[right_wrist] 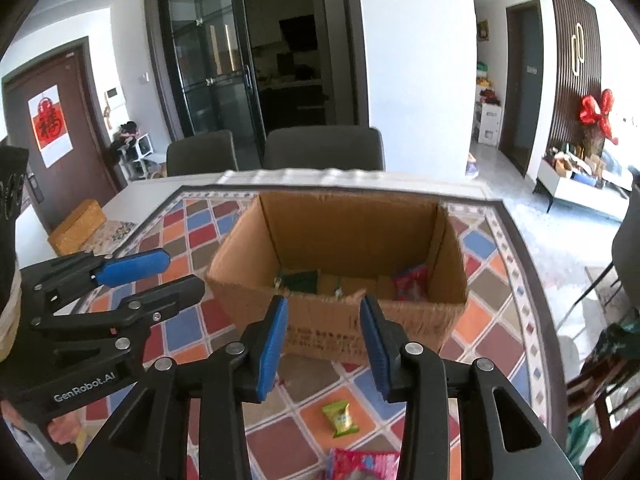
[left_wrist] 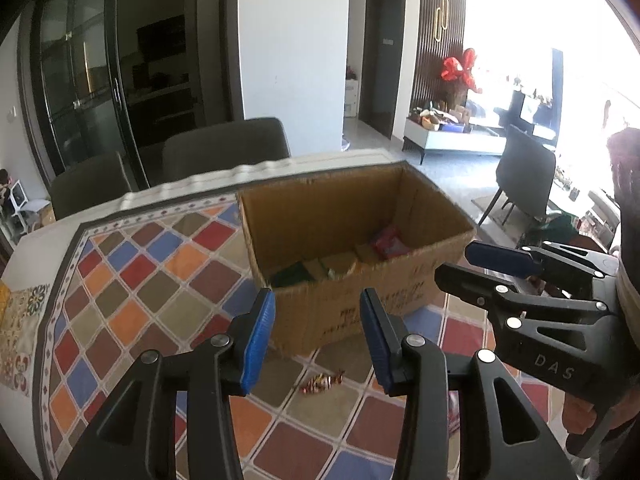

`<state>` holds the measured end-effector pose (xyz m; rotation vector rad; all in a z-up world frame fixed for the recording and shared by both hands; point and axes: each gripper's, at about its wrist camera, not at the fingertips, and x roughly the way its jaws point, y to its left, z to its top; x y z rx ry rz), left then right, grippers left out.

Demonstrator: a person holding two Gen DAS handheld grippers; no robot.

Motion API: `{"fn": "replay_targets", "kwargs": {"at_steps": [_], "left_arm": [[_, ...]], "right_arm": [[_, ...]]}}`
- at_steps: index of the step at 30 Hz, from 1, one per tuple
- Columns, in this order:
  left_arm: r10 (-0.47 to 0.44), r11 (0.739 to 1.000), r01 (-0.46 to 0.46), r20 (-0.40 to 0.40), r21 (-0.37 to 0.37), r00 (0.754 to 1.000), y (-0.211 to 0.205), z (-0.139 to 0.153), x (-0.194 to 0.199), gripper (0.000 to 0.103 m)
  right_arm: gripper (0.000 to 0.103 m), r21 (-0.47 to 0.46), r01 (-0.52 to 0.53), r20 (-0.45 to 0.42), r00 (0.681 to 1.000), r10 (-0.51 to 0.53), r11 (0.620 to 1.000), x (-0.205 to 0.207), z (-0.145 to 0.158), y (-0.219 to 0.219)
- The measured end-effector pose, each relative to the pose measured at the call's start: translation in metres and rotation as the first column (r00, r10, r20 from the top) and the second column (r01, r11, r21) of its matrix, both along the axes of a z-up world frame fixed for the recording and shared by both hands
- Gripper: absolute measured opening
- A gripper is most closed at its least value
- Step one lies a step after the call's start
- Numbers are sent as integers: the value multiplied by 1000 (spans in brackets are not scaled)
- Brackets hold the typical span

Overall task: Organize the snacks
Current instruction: 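Move both tools back toward the green cracker pack and gold toffee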

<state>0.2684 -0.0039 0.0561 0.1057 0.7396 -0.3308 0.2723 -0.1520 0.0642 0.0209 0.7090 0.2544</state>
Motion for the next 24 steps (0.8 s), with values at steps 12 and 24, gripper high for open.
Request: {"fn": "replay_targets", "kwargs": {"at_steps": [12, 24], "left_arm": [[-20, 1000, 19, -65, -18, 998, 3, -42, -24, 44], [-32, 999, 31, -49, -15, 998, 1, -76, -37, 47]], "right_arm": [[39, -25, -8, -92, 996, 6, 1000, -17, -43, 5], [39, -4, 4, -165, 986, -5, 1000, -25, -80, 3]]}}
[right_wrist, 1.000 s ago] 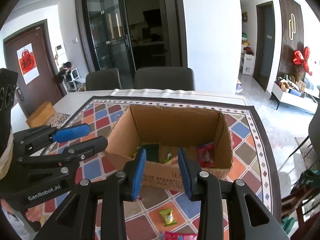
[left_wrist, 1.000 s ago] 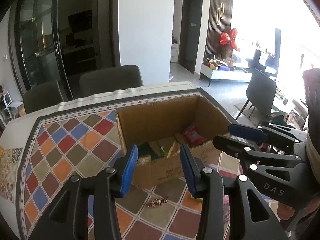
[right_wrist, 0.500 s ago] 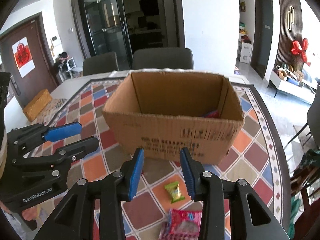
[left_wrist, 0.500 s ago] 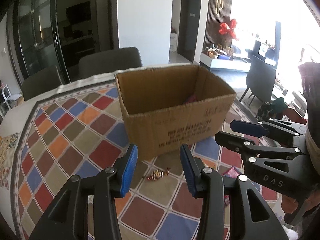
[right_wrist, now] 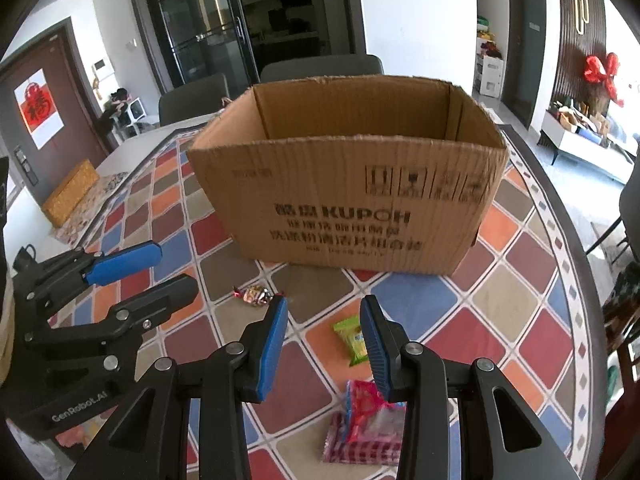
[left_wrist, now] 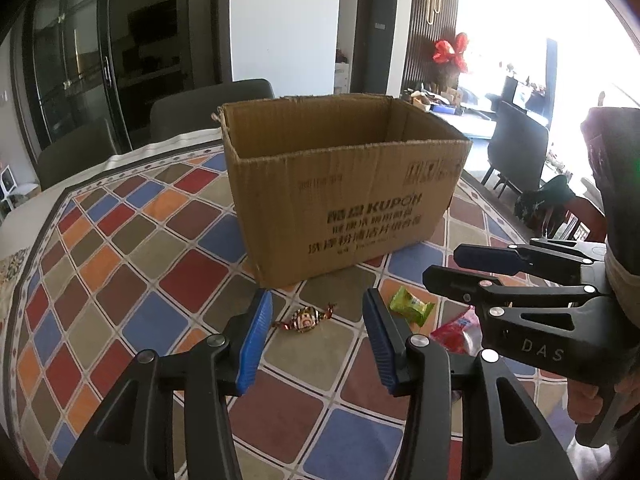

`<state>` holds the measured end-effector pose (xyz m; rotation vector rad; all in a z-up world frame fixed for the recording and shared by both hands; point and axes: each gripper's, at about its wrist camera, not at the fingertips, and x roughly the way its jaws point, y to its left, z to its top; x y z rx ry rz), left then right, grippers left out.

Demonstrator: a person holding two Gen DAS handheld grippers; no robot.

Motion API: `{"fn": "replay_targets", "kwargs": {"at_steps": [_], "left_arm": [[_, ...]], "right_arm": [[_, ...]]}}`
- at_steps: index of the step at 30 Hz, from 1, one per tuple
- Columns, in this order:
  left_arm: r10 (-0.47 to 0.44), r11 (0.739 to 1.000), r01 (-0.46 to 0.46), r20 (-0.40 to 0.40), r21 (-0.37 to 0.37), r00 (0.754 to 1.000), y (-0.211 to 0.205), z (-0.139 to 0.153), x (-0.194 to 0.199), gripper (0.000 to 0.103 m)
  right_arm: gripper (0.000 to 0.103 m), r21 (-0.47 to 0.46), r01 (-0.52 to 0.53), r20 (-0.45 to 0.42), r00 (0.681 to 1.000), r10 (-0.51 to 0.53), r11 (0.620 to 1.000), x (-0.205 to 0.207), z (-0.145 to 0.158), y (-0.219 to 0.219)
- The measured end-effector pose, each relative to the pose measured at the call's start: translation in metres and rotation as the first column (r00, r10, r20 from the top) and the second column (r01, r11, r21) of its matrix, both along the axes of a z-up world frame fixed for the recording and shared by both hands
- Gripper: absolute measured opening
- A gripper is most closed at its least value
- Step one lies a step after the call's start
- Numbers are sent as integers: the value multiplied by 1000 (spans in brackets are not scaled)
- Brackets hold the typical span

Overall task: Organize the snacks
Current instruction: 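Move both tools back toward the green cracker pack and gold toffee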

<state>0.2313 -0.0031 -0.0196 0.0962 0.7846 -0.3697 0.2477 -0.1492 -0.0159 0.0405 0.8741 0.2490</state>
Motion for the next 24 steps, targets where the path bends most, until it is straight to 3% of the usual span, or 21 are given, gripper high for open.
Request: {"fn": "replay_targets", "kwargs": {"at_steps": [5, 13, 24], "left_arm": [[-14, 1000, 14, -15, 5, 1000, -2, -16, 1, 47], [-25, 999, 27, -95, 21, 995, -6, -50, 21, 47], [-36, 998, 42, -148, 38, 988, -12, -74, 48, 47]], "right_arm": [[39, -14, 9, 11, 1000, -8, 1000, -3, -12, 2], [39, -22, 25, -78, 997, -26, 999, 11, -44, -2], [39, -39, 50, -157, 986, -55, 998, 29, -70, -7]]}}
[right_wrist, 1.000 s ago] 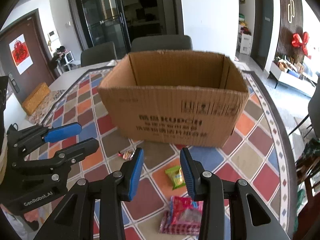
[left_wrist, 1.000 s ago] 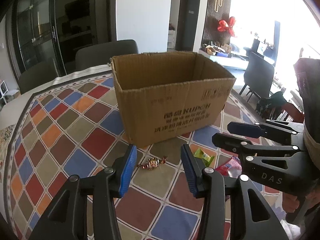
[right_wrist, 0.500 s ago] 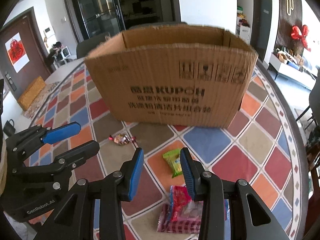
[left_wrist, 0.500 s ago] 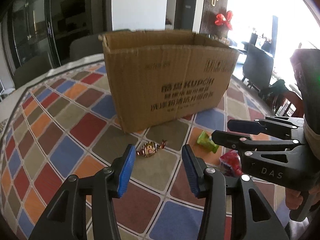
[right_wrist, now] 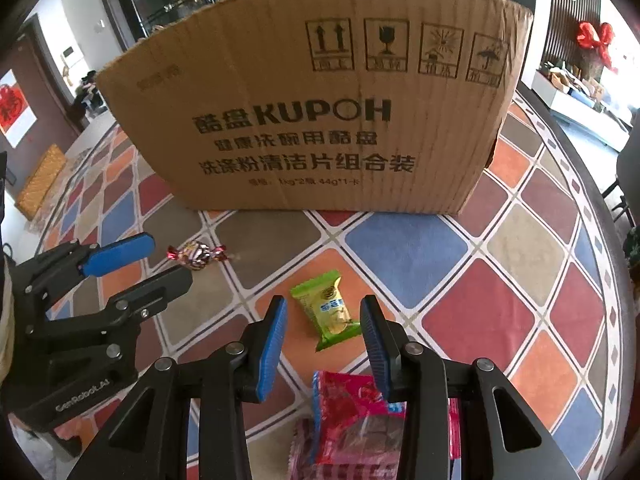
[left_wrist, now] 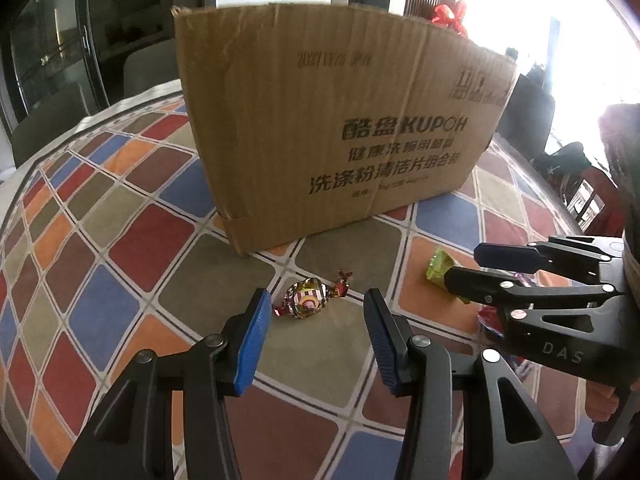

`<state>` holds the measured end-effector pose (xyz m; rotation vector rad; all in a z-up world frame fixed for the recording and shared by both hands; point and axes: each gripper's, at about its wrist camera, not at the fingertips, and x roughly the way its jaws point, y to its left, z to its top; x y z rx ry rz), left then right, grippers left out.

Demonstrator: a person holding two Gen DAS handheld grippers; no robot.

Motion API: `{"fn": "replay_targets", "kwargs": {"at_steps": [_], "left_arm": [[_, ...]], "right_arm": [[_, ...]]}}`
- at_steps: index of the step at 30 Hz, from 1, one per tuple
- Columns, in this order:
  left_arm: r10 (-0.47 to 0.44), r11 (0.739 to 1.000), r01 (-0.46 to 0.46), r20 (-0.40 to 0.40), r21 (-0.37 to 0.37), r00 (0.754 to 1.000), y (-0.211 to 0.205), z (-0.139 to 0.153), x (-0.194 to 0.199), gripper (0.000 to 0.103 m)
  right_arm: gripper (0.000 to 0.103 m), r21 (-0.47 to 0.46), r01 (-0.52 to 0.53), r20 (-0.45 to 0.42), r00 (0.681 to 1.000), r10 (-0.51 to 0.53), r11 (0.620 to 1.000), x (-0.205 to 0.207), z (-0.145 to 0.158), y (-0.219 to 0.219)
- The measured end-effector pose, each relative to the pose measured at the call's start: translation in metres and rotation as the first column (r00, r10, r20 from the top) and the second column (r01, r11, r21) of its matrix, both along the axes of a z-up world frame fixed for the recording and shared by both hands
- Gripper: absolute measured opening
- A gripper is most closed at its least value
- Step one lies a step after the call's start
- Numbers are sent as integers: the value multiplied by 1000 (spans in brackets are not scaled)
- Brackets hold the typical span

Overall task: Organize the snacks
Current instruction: 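Move both tools back toward the green cracker pack and gold toffee, then grasp the green cracker pack with the right tool while the left tool grasps the gold toffee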

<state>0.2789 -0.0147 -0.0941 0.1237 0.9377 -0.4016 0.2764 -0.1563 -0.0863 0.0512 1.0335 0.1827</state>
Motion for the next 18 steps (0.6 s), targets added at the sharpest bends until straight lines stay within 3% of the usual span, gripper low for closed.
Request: {"fn": "replay_targets", "kwargs": {"at_steps": [18], "left_arm": [[11, 1000, -10, -26, 19, 1000, -3, -20, 28, 47]], "right_arm": [[39, -17, 3, -34, 999, -4, 1000, 12, -22, 13]]}}
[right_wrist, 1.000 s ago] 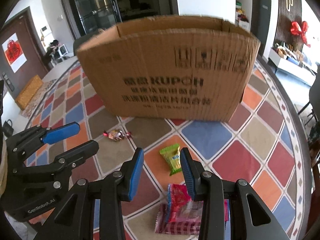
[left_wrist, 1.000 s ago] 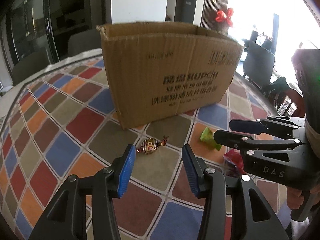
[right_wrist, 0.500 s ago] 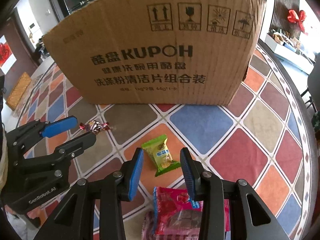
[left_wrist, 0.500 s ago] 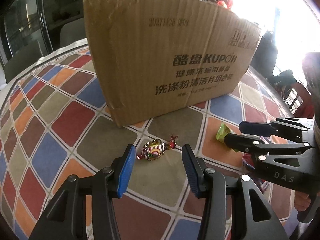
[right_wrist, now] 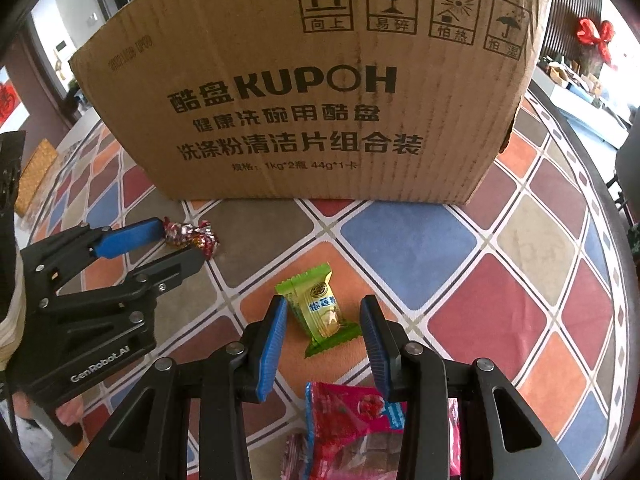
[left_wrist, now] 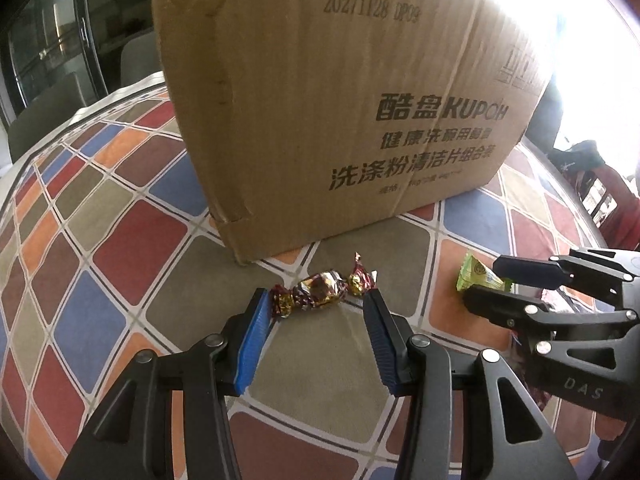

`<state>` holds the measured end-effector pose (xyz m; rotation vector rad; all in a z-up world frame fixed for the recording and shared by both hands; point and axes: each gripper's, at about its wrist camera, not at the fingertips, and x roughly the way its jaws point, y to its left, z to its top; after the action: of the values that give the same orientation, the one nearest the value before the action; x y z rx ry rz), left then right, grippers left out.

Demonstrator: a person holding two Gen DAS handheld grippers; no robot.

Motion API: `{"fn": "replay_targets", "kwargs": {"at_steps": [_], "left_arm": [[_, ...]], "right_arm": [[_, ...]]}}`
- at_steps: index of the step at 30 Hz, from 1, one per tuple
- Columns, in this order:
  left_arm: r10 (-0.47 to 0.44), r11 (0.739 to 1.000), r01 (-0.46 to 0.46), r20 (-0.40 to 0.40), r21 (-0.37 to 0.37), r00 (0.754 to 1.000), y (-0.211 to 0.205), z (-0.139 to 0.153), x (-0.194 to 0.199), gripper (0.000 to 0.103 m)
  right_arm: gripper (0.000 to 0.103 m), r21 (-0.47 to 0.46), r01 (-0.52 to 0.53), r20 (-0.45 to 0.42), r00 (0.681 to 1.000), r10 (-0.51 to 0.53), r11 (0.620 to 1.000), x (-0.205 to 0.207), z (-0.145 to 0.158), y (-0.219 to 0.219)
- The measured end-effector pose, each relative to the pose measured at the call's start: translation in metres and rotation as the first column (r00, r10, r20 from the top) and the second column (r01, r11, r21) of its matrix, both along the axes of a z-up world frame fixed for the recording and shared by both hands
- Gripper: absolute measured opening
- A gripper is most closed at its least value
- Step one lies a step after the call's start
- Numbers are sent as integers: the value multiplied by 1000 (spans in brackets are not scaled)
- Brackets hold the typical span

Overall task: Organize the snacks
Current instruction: 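Grasp the green cracker pack with the right tool while the left tool grasps the gold toffee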

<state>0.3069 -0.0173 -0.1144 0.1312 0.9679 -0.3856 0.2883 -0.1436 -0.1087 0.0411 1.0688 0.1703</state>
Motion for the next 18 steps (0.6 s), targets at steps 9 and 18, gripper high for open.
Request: {"fn": "replay_targets", "kwargs": {"at_steps": [9, 18], "left_arm": [[-4, 1000, 4, 6, 3, 1000, -4, 0, 7, 31], [-9, 999, 7, -43, -54, 999, -1, 1, -5, 5]], "right_arm": [[28, -8, 5, 9, 1000, -5, 1000, 2, 0, 3], [27, 33, 15, 5, 1000, -15, 999, 1, 0, -9]]}}
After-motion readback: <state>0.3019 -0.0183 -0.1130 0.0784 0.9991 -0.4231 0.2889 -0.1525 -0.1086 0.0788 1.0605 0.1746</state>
